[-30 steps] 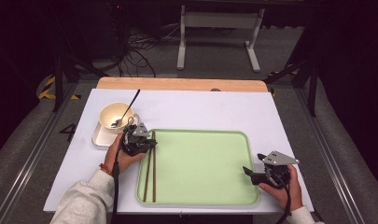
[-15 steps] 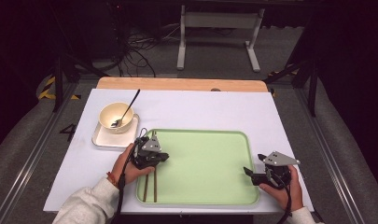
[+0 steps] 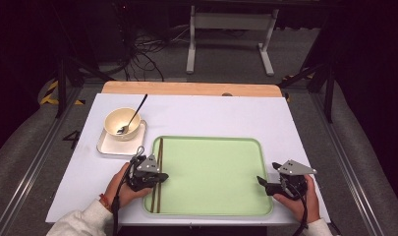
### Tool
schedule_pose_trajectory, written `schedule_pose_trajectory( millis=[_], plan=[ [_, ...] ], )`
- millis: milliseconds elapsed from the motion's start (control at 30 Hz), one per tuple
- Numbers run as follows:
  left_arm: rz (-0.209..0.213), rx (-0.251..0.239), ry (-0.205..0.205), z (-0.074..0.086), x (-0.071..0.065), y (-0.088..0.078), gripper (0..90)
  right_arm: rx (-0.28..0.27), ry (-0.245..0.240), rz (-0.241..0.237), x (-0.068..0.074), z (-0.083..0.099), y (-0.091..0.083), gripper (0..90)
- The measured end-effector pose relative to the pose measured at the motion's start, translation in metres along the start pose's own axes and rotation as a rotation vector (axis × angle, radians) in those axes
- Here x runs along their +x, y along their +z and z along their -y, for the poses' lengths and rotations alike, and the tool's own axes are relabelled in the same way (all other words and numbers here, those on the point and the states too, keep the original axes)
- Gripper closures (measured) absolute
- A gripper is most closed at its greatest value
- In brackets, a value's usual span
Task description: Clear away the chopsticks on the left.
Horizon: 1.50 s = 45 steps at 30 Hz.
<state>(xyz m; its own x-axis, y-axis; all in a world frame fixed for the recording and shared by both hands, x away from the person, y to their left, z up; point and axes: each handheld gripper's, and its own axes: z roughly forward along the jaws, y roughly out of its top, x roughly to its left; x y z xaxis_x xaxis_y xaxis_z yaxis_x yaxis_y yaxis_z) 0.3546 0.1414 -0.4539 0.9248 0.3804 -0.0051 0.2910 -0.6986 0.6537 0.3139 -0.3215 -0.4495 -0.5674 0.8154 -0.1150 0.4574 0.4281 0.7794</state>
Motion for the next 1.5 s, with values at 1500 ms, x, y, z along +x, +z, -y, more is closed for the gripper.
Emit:
schedule_pose_trajectory(
  millis=[1500],
  plan=[
    [-0.034,-0.121,-0.008,0.005,0.013,-0.013,79.9,-0.010,0.001,0.010,-0.003,-0.001,-0.001,24.0]
  ],
)
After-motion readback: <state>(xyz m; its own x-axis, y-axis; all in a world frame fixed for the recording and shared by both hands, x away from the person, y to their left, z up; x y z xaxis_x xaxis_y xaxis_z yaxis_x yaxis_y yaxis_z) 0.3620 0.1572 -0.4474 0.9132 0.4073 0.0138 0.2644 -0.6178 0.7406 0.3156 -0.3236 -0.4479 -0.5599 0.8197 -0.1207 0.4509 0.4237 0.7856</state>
